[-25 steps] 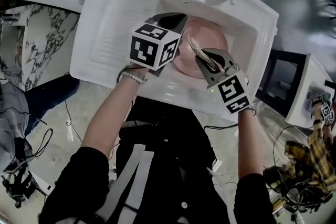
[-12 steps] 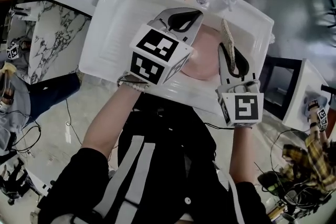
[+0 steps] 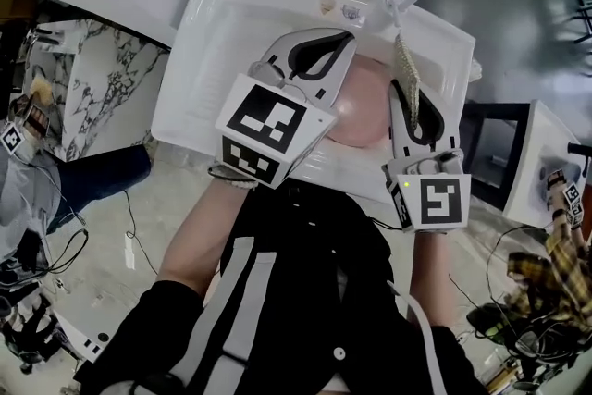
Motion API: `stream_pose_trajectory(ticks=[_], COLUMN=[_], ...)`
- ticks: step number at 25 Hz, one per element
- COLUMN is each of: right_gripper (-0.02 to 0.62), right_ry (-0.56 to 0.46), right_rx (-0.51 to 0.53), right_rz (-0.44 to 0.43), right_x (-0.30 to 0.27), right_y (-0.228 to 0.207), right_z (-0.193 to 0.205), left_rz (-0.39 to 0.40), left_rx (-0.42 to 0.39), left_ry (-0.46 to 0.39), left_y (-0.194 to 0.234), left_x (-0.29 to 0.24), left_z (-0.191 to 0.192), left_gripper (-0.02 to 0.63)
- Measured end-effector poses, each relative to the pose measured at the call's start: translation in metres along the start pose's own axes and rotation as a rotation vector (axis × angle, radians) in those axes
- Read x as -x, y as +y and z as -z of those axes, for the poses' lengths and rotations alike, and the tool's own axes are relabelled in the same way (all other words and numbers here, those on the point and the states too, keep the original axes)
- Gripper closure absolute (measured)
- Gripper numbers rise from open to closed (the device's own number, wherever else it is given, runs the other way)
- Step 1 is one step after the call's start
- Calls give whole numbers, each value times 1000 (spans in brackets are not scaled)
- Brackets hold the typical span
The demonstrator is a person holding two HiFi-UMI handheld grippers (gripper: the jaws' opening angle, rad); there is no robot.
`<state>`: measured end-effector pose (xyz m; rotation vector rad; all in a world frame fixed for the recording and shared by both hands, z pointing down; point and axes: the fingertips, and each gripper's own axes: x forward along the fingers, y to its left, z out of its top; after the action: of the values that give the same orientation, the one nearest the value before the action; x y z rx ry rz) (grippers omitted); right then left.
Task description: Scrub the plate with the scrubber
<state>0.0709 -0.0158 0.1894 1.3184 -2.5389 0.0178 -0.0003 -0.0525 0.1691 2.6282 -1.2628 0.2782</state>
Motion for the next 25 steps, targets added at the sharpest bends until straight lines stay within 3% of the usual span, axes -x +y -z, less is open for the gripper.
stream_pose_trajectory(ticks=[7,14,25], right_gripper=[522,522,524], right_ry=[-17,-23,2], right_rx=[-8,0,2], right_rz=[7,49,42], right_x=[2,6,1], right_y=[1,-10,-7], right_z=[-7,-11,-6], left_rz=[-2,6,36], left_rx=[-22,-100,-107], left_ry=[-7,15,44], left_y=[-1,-1,-1], left_x=[9,9,3], left_z=[-7,3,14], left_gripper=[604,606,604])
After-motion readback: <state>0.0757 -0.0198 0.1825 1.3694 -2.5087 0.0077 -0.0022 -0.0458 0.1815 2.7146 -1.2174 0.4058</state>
